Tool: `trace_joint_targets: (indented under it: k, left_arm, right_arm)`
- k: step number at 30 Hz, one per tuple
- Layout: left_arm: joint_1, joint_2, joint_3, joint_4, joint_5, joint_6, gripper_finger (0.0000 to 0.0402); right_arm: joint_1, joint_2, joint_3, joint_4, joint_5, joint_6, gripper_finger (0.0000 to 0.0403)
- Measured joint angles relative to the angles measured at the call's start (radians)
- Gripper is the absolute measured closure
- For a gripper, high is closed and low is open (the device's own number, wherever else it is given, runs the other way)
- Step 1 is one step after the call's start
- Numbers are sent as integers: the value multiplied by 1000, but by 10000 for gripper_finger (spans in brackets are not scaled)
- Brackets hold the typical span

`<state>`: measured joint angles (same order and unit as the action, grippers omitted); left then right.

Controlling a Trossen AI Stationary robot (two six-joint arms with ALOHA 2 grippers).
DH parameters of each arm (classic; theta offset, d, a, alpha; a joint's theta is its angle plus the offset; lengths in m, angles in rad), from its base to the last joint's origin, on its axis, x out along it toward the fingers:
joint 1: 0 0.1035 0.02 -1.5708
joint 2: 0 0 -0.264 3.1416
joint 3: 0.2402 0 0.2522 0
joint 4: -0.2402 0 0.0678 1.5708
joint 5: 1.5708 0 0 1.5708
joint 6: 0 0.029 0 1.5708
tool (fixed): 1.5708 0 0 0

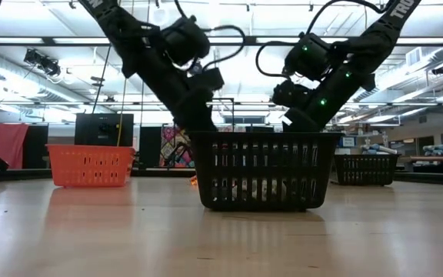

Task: Sort Halloween decoration
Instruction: Put the black skeleton toy into the orange bin

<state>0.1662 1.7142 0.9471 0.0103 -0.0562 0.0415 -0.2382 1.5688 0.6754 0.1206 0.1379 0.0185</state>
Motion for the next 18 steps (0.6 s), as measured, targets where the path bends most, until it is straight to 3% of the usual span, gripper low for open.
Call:
trace_joint_targets:
  k: [9,18]
  left_arm:
    - [-14,84,30,-3,8,-2,215]
    - [1,135,39,46,35,4,209]
  right_arm:
    - [1,0,0,11,0,-18,243]
    - [0,0,0,22,0,-38,243]
